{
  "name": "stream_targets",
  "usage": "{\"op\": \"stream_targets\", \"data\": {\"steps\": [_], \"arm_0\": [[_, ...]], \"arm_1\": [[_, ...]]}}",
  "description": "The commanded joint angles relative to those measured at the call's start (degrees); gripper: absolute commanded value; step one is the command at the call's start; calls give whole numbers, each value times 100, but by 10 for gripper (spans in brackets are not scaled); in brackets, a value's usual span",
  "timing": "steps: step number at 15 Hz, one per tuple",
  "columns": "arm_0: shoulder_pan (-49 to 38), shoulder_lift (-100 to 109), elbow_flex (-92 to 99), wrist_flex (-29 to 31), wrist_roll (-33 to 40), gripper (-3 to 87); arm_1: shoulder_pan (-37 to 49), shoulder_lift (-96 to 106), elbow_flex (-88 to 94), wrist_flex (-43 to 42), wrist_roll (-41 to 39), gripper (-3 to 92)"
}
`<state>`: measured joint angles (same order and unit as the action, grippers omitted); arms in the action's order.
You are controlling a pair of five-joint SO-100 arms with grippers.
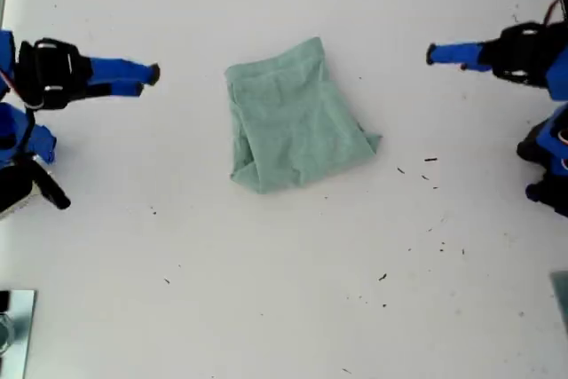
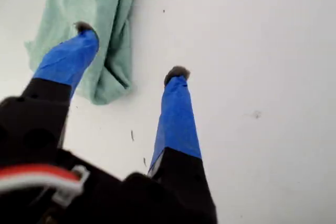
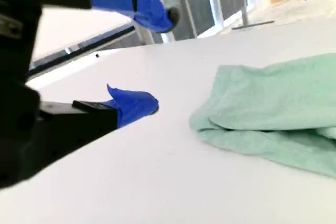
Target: Fold t shirt
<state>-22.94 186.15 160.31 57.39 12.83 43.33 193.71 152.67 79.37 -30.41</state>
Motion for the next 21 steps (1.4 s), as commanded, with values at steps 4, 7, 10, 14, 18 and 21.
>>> {"op": "stream_targets", "data": {"steps": [4, 7, 10, 14, 18, 21], "arm_0": [[1644, 2039, 2364, 167, -1116, 134], [1934, 2030, 2452, 290, -1468, 152], [2250, 2030, 2452, 290, -1459, 152], [2303, 2030, 2452, 290, -1459, 152], [2294, 2030, 2452, 290, -1459, 152], [2294, 2030, 2452, 290, -1459, 152]], "arm_1": [[-853, 598, 2487, -176, 756, 261], [-1134, 703, 2487, -185, 281, 222], [-1134, 703, 2487, -176, -1213, 215], [-1160, 703, 2487, -176, -1257, 196], [-1160, 703, 2487, -176, -1257, 187], [-1160, 703, 2487, -176, -1257, 183]]}}
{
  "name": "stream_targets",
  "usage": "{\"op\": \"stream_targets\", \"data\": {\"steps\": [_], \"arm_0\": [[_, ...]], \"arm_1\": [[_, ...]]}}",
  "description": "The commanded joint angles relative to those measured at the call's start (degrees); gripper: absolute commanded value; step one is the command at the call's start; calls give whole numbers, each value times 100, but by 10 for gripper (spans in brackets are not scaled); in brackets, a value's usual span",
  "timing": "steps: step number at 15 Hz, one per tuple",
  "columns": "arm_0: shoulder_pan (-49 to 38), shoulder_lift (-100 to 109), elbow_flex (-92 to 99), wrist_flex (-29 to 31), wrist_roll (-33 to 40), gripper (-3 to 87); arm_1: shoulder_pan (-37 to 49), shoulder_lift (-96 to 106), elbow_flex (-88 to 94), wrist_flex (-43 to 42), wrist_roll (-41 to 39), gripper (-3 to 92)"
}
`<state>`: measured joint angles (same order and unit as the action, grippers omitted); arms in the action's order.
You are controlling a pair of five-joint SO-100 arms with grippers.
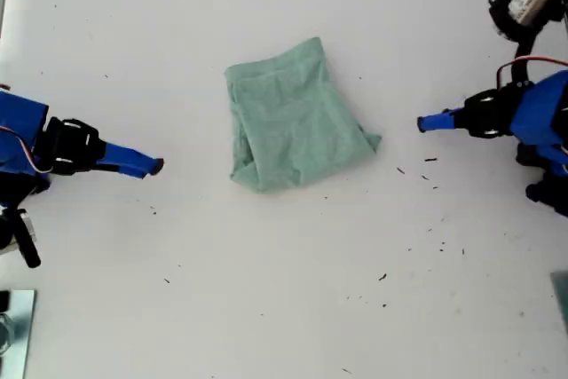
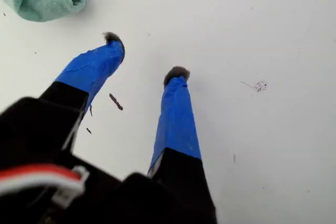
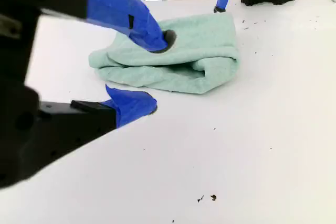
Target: Fold t shirt
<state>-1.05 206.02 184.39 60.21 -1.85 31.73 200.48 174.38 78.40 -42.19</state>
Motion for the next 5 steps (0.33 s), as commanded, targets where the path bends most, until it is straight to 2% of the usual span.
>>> {"op": "stream_targets", "data": {"steps": [1, 5], "arm_0": [[105, 44, 44, 9, 9, 152], [105, 44, 44, 9, 9, 152]], "arm_1": [[0, 26, 316, -79, -79, 182], [0, 26, 316, -79, -79, 178]]}}
